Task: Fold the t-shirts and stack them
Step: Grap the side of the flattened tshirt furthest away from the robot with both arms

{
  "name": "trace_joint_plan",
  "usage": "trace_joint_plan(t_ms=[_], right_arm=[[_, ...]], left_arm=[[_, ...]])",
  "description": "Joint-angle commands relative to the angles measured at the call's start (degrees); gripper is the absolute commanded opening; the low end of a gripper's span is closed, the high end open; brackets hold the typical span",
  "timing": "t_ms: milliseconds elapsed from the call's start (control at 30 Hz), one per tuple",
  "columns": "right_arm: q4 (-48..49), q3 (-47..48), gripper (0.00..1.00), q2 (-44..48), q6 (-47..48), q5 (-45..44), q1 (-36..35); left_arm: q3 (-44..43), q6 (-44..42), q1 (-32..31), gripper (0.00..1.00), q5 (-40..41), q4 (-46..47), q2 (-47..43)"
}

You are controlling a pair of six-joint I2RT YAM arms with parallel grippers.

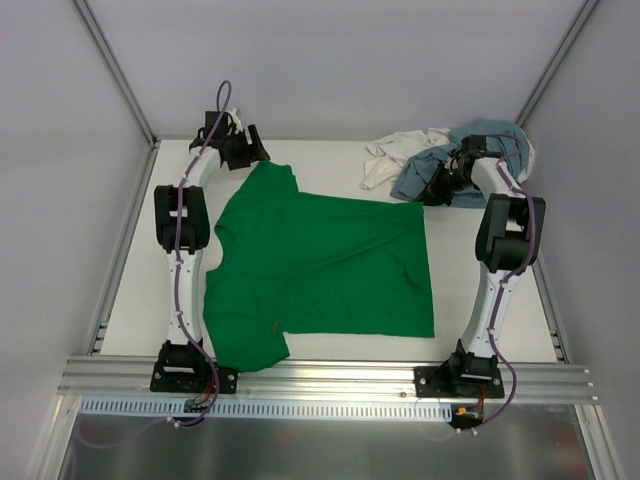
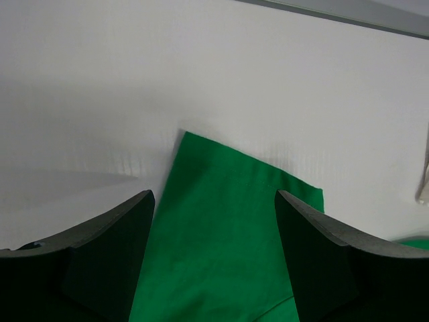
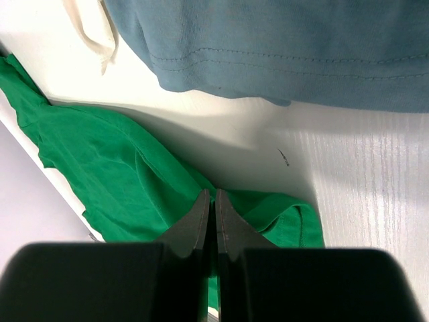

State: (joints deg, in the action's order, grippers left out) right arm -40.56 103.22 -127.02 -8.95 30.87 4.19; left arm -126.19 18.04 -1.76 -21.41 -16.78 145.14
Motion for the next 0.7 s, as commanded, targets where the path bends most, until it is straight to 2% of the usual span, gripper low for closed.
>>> trace_joint_plan(t_ms=[0, 200, 567, 667], right_arm=[[-0.7, 0.9, 0.00, 2.0, -0.3, 1.2, -0.4], [-0.5, 0.9, 0.00, 2.0, -0.5, 1.3, -0.3], [-0.4, 1.1, 0.01, 2.0, -0.7, 1.3, -0.3], [-0.3, 1.2, 0.01, 2.0, -0.7, 1.3, -0.3]], left_arm=[[-1.8, 2.0, 0.6, 0.74, -3.2, -0.9, 1.2], [-2.9, 3.8, 0.8, 0.74, -6.1, -2.4, 3.1], [-3.6, 3.5, 1.0, 0.75, -2.8, -3.8, 3.1], [-3.8, 4.1, 1.1, 0.66, -4.6, -4.3, 3.7]])
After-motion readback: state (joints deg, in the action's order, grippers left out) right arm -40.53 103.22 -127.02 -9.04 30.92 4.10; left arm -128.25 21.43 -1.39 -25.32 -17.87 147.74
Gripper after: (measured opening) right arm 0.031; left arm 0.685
